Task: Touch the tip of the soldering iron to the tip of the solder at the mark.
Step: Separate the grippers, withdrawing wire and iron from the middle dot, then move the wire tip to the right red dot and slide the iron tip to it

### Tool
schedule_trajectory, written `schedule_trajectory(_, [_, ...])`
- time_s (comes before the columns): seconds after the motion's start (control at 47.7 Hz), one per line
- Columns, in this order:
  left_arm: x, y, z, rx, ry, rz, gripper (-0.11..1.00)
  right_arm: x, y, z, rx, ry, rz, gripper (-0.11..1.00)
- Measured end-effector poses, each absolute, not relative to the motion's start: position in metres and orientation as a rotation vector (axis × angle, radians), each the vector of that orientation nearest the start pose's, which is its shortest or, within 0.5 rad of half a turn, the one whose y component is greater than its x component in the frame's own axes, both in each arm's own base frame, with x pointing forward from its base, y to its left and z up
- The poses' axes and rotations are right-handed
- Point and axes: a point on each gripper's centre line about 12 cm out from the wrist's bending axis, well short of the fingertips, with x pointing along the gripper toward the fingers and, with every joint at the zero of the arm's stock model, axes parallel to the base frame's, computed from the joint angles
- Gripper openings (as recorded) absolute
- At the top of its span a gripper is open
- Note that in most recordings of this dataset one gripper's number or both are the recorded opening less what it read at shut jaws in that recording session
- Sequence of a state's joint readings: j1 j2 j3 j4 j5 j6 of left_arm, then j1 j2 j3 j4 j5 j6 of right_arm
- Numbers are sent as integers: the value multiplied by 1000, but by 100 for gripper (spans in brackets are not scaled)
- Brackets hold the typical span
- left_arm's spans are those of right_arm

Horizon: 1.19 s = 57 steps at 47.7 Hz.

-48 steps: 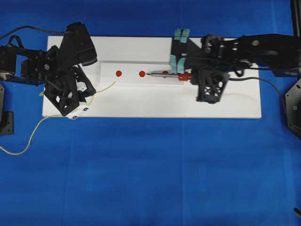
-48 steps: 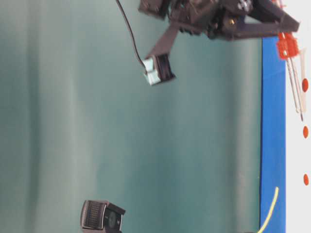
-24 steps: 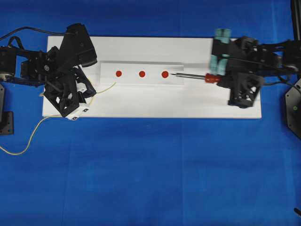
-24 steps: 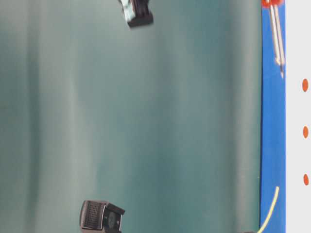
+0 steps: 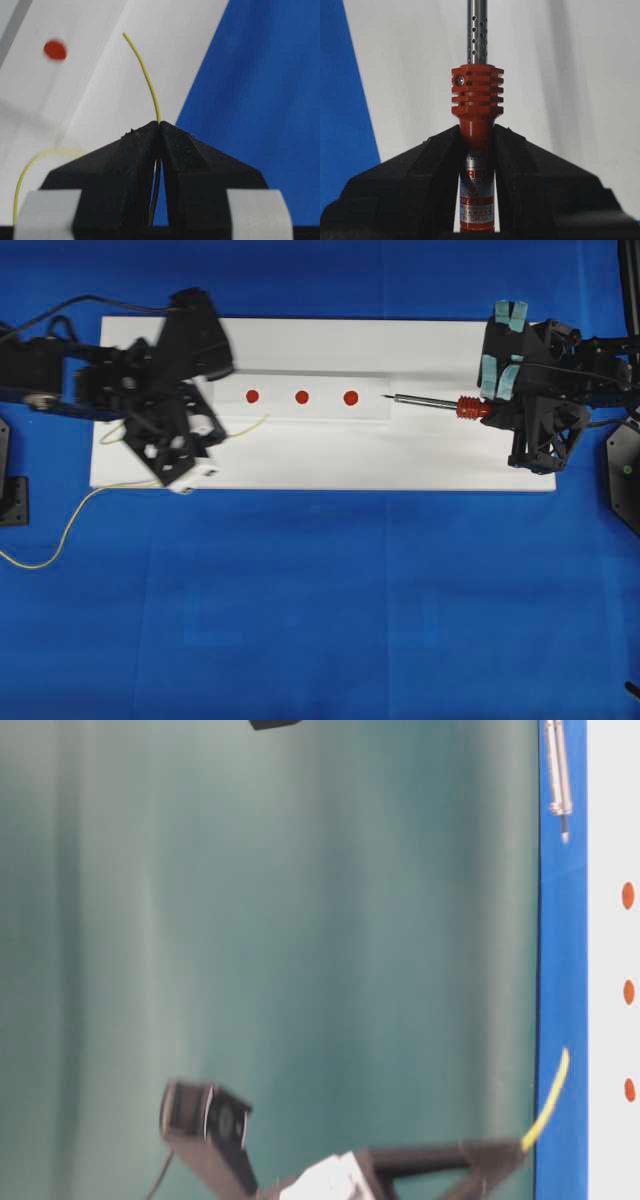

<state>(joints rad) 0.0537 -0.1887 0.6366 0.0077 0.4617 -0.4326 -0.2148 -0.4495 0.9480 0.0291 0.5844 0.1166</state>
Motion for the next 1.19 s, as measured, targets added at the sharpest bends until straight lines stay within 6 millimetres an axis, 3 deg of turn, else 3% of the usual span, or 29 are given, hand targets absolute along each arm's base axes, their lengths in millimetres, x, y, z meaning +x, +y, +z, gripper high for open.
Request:
schedule_trajectory(0.335, [407,26,198,-403,942,260,2,237,-53,173,243,1086,-266,8])
schedule_trajectory(0.524, [429,37,196,-400,934,276,2,237,-54,173,239,1088,-265,8])
schedule_trajectory(0.796, [444,48,179,-389,958,290,2,237,-54,171,238,1096,-266,8])
schedule_trajectory(1.194, [446,51,172,-392,971,299,2,237,-54,169,232,1103,-266,8])
